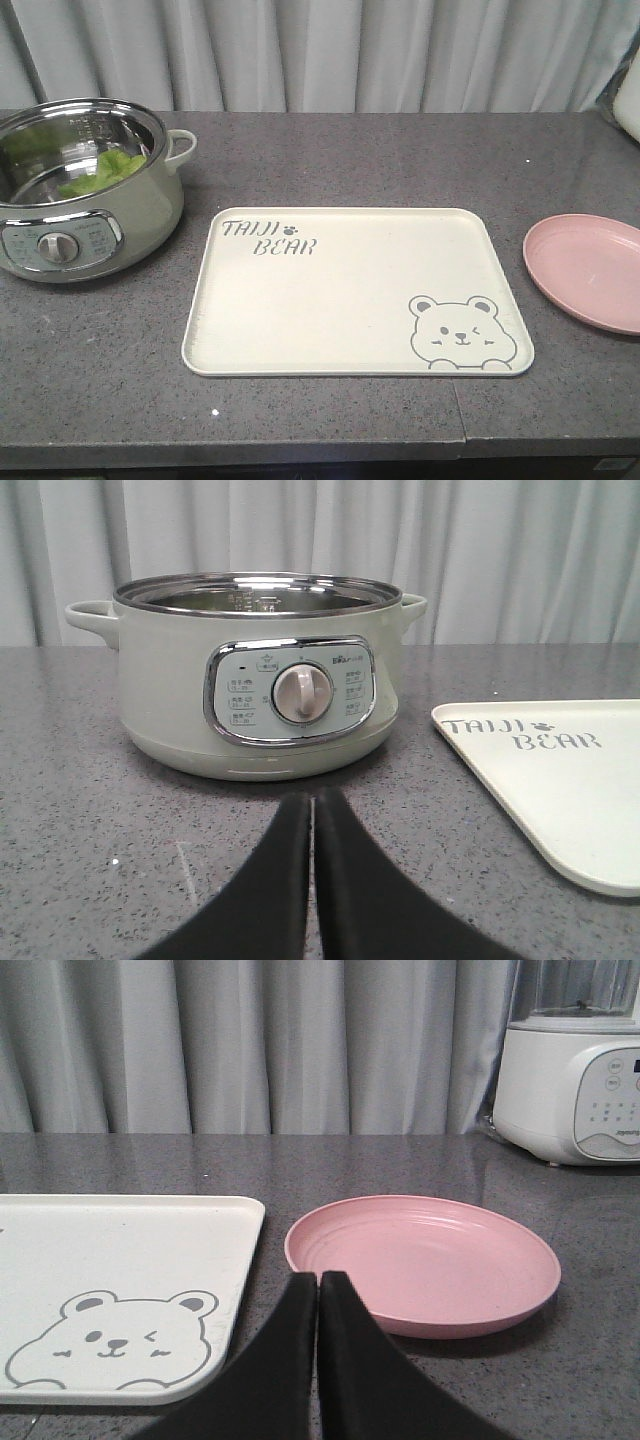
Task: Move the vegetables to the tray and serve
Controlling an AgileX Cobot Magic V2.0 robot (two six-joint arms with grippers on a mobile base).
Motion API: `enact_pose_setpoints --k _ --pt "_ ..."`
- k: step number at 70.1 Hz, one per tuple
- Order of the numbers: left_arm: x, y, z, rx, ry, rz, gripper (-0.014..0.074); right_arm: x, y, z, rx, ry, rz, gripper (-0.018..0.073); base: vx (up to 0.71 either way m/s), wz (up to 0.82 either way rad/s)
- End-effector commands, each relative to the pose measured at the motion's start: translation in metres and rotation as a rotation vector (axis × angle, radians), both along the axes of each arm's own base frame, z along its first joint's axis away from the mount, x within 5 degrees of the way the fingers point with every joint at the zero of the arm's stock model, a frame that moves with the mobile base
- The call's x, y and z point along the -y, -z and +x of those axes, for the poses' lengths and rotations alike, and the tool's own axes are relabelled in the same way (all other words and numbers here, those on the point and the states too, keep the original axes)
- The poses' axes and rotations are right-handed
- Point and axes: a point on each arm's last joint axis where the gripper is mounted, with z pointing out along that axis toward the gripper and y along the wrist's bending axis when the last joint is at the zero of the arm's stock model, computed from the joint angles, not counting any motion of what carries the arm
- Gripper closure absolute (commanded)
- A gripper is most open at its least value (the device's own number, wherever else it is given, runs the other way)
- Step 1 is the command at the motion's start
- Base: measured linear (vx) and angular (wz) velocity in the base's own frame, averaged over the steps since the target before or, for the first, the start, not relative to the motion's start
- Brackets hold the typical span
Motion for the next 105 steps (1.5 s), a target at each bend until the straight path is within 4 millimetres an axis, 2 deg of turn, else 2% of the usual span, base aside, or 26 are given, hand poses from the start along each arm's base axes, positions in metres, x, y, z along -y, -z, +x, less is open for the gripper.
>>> enact_pose_setpoints --k 1,105 --pt "-0.0001 0.0013 -0.0001 0.064 -0.001 -0.014 0.0602 0.0003 -0.0021 -0.0001 0.069 0.007 -0.017 0.0565 0.06 0.0" --pt "-0.0001 0.0013 -0.0001 0.064 -0.001 -0.014 0.0602 0.0003 -0.0021 -0.0001 0.069 0.007 -0.017 0.0565 0.01 0.0"
